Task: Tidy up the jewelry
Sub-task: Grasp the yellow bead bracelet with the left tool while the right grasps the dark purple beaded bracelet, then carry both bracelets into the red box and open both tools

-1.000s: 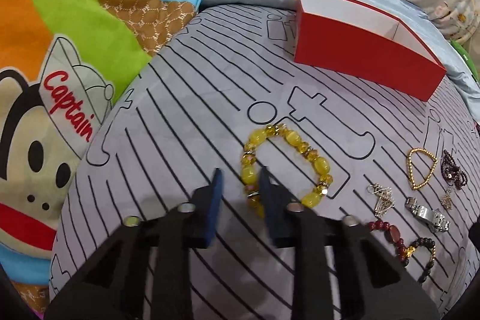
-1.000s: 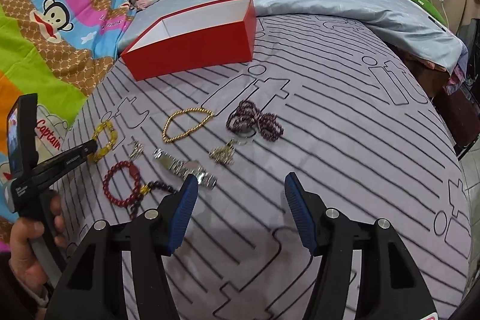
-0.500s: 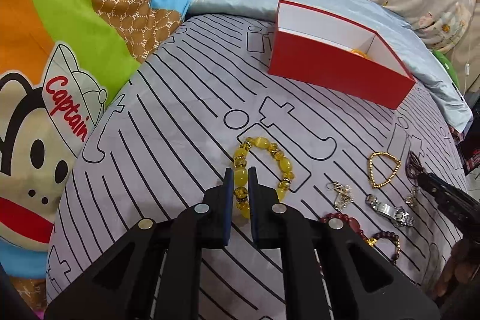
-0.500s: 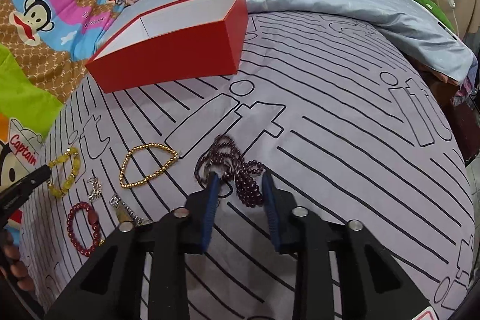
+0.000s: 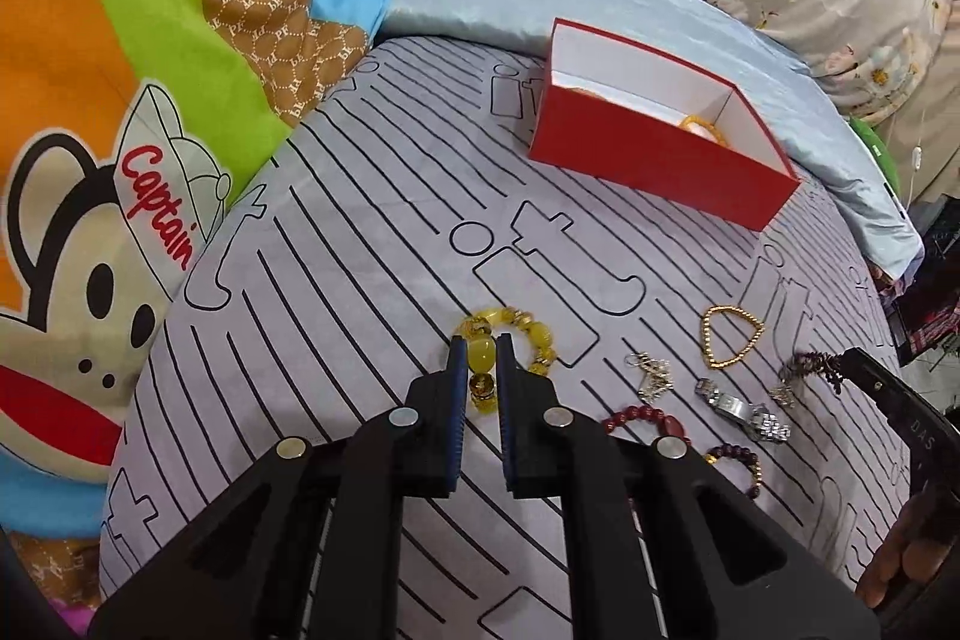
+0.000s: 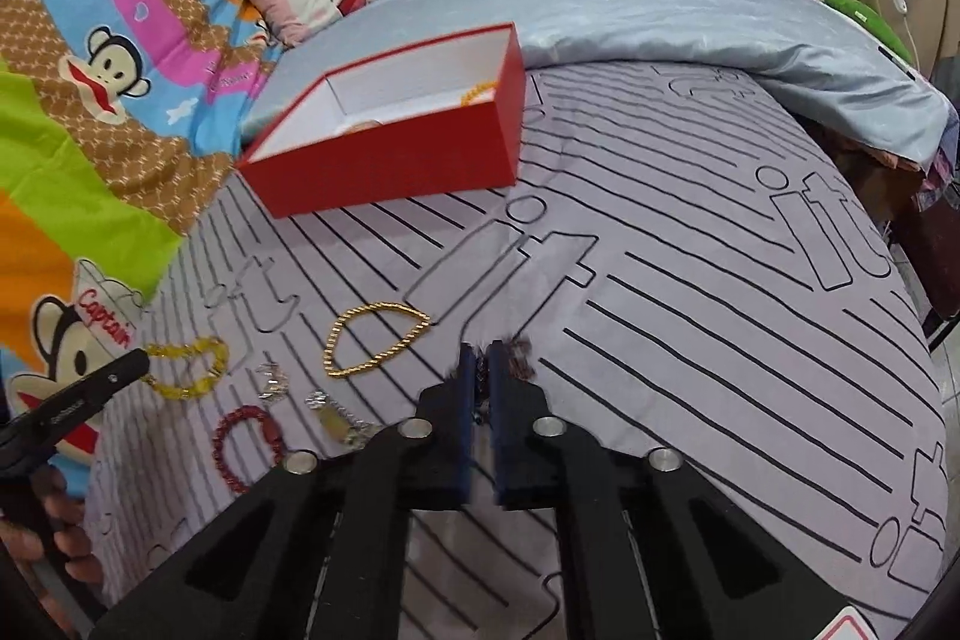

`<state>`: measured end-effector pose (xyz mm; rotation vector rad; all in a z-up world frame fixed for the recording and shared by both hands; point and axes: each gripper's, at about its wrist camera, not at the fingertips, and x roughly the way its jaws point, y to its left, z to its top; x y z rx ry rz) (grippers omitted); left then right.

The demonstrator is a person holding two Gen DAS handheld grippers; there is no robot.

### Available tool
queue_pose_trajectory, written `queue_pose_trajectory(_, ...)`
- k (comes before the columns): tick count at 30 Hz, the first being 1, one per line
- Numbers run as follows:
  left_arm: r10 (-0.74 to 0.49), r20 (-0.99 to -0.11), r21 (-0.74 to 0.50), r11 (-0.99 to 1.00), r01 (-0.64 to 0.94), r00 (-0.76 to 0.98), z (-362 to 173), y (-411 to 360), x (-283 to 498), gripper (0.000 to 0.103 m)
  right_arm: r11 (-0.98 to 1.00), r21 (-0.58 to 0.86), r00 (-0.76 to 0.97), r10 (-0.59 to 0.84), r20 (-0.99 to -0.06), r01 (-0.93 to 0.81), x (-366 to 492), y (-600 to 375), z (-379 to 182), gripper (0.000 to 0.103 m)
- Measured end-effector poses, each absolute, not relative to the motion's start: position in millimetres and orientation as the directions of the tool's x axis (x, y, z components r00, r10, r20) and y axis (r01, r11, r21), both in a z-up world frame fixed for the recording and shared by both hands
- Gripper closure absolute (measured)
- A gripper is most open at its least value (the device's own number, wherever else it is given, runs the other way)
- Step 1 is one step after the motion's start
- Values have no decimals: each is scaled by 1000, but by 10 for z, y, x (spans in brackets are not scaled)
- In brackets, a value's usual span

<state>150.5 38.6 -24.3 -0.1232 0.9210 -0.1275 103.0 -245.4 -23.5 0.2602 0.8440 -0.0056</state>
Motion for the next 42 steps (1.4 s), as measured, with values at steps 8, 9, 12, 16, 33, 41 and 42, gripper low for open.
queue_pose_trajectory(8,-221,-750,-187,975,121,623,128,271,1381,94,967,244,704,120,-700,78,840,-2381,56,100)
queue_pose_trajectory(9,-228,-746,-188,973,130,625,172,256,1376,94,966,246,708,121,-696,77,839,-2388,86,100)
queue_pose_trajectory(12,-244,-731,-189,970,154,637,322,196,1378,94,966,249,727,124,-676,66,850,-2399,220,100)
queue_pose_trajectory(16,-267,-706,-189,964,189,655,532,92,1450,94,966,255,745,138,-652,45,965,-2422,380,100)
queue_pose_trajectory(33,-307,-621,-162,951,265,722,983,-564,2767,94,966,258,794,153,-589,5,2344,-2515,810,100)
queue_pose_trajectory(41,-281,-668,-144,957,250,689,657,-742,3290,94,970,241,750,146,-645,19,2847,-2507,456,100)
queue_pose_trajectory(42,-277,-675,-140,958,250,684,615,-750,3328,94,969,246,741,152,-654,18,2881,-2501,400,100)
